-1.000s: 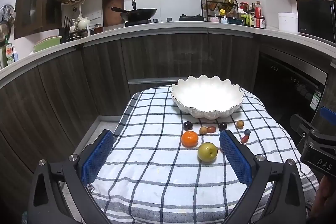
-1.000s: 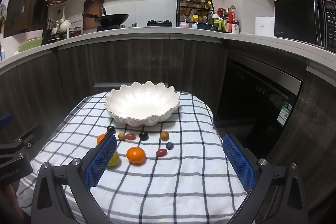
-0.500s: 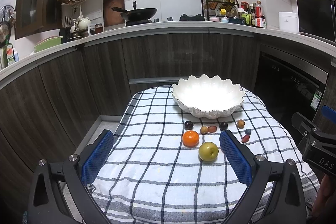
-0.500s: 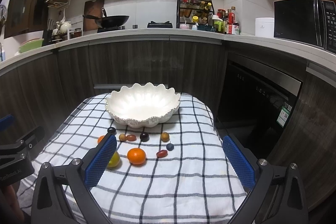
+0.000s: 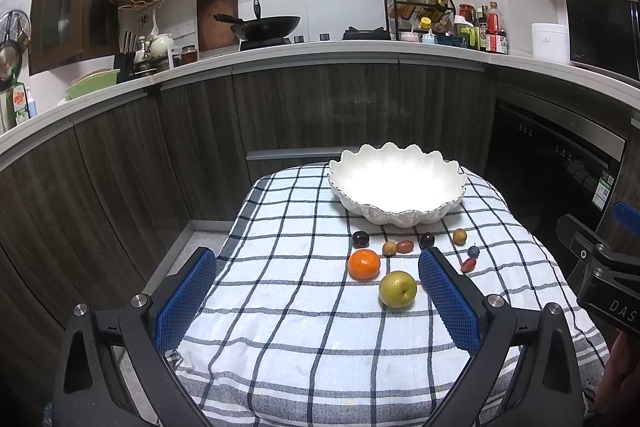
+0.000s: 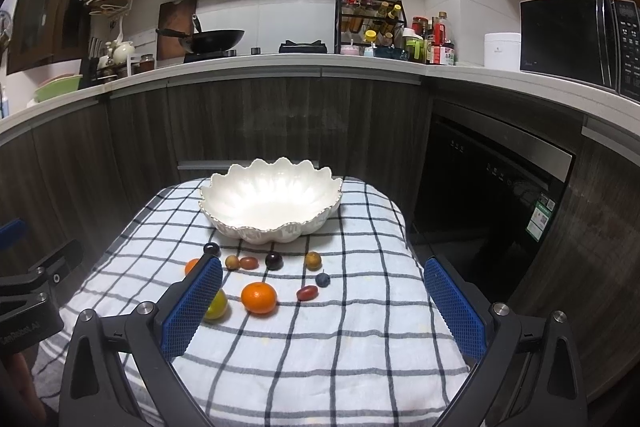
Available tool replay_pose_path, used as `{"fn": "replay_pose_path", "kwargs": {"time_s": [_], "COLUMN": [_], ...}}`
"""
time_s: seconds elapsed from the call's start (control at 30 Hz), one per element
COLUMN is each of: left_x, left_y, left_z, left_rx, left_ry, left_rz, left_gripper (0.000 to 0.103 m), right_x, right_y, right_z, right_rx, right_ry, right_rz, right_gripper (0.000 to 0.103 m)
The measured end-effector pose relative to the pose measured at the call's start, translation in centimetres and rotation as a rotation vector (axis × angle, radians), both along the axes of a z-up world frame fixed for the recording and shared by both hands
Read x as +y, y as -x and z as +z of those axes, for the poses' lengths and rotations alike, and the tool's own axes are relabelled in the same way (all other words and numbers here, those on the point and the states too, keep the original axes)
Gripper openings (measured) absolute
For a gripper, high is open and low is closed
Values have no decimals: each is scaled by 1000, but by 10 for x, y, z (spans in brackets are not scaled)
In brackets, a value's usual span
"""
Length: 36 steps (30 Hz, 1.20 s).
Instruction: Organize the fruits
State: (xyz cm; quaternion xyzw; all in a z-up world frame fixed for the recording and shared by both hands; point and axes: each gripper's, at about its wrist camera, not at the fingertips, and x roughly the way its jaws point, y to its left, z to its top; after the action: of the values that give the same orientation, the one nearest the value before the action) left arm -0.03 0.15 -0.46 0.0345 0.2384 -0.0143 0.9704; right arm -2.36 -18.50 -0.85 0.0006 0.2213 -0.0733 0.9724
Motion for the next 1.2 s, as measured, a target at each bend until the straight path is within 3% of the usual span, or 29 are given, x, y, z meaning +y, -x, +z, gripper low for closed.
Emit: {"fn": "replay_pose_path", "kwargs": {"time_s": [1.2], "left_x": [-1], "left_y": [-1], "left_z": [-1], "left_rx": [6], "left_ry": [-2], "left_rz": [-5], "left_gripper": [103], "right_x": [0], "right_y": [1], "right_z": [-2], "right_rx": [0], "right_ry": [-4], "right_rz": [-6], "right_gripper": [102]}}
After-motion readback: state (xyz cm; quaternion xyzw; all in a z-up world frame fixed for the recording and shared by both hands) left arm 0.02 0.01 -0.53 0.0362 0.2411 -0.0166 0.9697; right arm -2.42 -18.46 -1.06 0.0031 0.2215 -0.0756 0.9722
